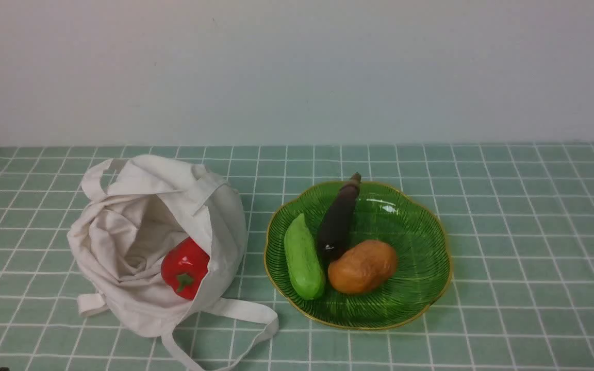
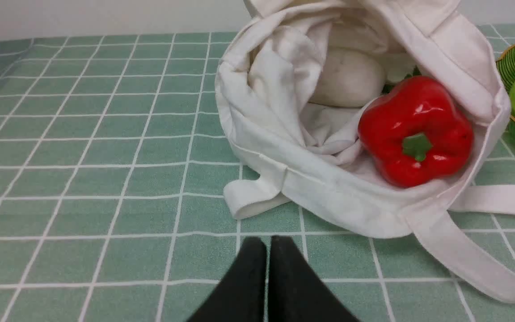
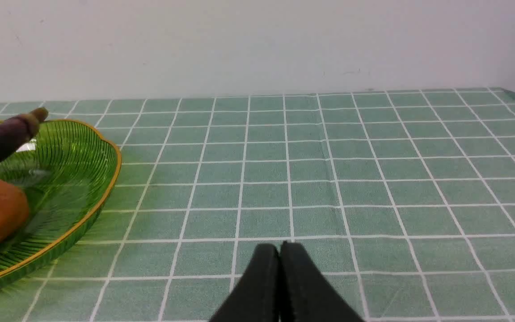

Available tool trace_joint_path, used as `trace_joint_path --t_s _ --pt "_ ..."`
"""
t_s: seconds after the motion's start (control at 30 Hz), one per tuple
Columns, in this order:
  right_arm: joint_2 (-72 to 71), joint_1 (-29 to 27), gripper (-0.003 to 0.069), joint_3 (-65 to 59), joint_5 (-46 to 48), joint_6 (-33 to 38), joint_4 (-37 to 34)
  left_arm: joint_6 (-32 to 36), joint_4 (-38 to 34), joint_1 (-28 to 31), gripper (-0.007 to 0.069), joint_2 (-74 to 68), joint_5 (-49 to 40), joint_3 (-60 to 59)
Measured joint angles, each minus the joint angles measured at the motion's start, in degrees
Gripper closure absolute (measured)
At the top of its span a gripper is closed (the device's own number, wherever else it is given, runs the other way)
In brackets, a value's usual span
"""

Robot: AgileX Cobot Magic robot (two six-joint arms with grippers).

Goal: Take vegetables from cloth bag on blue coffee tablecloth place on plate.
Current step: 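Reach into the bag and grasp the red bell pepper with the left gripper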

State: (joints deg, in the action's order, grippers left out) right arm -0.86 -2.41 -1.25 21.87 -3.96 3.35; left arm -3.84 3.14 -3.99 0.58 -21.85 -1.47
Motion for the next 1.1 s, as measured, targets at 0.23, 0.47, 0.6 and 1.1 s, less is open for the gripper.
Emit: trace_joint_path --t_s 0.23,0.47,0.6,1.1 --pt "0.0 0.0 0.0669 0.0 0.0 0.0 0.0 0.0 0.0 0.0 0.0632 0.0 0.0 0.0" --pt "0.0 0.0 0.0669 0.0 0.0 0.0 0.0 0.0 0.0 0.0 0.0632 0.0 0.0 0.0" --pt "0.0 0.0 0.0669 0.0 0.0 0.0 0.0 0.0 0.0 0.0 0.0632 0.0 0.0 0.0" --pt "0.0 0.0 0.0669 0.0 0.0 0.0 0.0 -0.2 -1.4 0.0 0.0632 0.0 3.5 0.0"
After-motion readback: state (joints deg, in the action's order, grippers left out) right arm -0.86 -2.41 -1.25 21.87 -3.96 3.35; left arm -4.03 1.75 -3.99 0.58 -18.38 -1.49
